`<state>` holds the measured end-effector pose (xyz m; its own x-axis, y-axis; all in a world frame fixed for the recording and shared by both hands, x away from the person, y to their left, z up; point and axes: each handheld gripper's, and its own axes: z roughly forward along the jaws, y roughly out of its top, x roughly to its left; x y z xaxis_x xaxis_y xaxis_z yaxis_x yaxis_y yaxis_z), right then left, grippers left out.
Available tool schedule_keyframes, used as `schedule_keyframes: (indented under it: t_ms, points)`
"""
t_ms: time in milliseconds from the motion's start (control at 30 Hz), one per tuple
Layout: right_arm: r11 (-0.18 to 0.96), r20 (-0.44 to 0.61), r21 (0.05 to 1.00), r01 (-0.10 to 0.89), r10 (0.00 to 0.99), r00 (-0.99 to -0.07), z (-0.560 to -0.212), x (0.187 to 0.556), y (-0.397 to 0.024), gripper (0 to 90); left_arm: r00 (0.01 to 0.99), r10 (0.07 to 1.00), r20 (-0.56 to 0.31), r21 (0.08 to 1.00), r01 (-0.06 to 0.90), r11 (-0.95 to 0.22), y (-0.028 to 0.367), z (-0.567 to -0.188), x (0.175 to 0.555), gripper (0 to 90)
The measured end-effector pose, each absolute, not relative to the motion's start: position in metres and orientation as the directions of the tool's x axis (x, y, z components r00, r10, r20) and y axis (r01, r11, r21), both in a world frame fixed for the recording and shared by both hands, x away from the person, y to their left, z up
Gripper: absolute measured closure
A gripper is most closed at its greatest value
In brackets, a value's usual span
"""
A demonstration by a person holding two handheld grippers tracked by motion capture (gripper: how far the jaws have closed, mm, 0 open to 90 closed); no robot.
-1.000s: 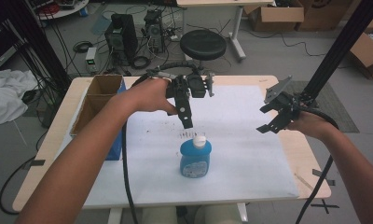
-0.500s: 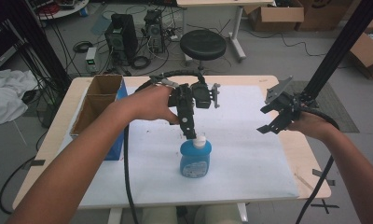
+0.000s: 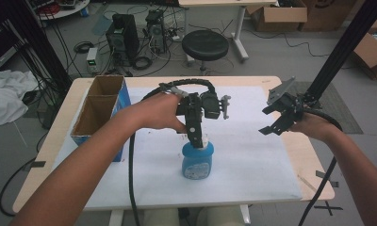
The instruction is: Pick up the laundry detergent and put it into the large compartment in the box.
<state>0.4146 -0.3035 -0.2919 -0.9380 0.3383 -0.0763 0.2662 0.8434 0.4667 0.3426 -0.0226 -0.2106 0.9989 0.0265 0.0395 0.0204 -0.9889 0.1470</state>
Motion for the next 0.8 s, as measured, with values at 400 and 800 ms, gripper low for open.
schedule_keyframes:
  t_ms: [400,800]
  points:
    - [0.841,-0.075,0.471,0.266,0.338,-0.938,-0.292,0.414,-0.301,16.8,0.999,0.028,0.025,0.145,0.024,-0.989,-0.028,-0.230,0.339,21.2]
    - [0.840,-0.075,0.474,0.263,0.336,-0.939,-0.293,0.414,-0.301,16.8,0.999,0.032,0.018,0.125,0.029,-0.992,-0.029,-0.251,0.337,21.1]
